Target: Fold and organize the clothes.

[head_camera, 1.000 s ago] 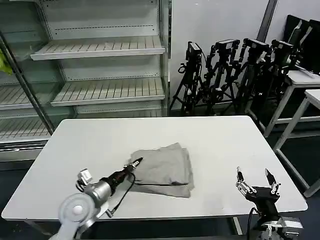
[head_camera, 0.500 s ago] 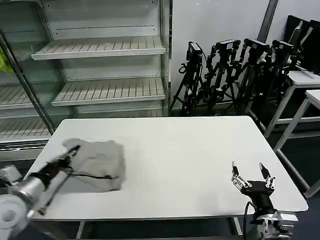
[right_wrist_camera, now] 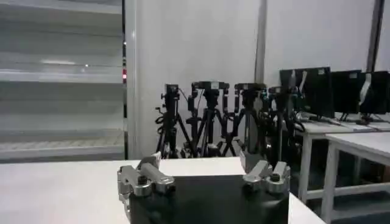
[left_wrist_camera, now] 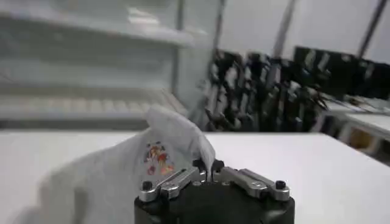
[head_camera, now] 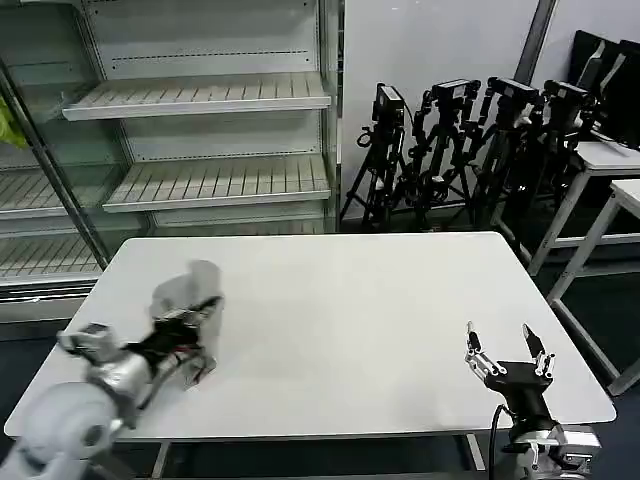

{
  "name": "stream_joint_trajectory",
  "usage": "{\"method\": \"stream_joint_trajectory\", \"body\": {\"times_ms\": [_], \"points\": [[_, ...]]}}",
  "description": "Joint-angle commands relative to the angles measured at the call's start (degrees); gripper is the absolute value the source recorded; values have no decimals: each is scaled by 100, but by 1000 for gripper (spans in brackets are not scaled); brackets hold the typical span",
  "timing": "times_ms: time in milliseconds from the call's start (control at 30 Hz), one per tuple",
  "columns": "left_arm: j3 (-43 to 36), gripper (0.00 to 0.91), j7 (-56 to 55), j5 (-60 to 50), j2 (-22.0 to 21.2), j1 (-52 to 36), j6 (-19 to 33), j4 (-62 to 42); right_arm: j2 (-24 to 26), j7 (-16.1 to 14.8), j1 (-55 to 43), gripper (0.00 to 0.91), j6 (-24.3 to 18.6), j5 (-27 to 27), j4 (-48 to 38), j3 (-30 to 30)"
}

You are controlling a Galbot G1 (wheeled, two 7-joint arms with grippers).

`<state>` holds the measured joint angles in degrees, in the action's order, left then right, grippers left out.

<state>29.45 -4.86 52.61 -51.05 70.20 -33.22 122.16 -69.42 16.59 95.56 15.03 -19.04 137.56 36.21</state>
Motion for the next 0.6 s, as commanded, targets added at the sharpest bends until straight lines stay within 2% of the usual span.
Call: {"method": "stream_joint_trajectory", "body": {"times_ms": [33,233,500,533,567,600], "points": [[-3535,20,-420,-646,-1803,-2548,4,-1733,-76,-21,325,907,-103,349,13,25],[-3798,20,-1020,-10,-2777,-3459,9,-2782,-94,-27,418,907,-121,345,11,95],[-4074,20,-948,-491,-3478,-3696,21,-3500,-79,-40,312,907,-124,326,-107,62],[-4116,433,-940,-568,-3553,-3706,22,-3546,-79,-29,293,907,-120,319,-115,53],[-4132,907,-946,-648,-3578,-3713,20,-3563,-79,-26,289,907,-120,313,-115,53],[-4142,907,-929,-753,-3630,-3725,27,-3604,-78,-24,261,907,-112,295,-127,50]]}}
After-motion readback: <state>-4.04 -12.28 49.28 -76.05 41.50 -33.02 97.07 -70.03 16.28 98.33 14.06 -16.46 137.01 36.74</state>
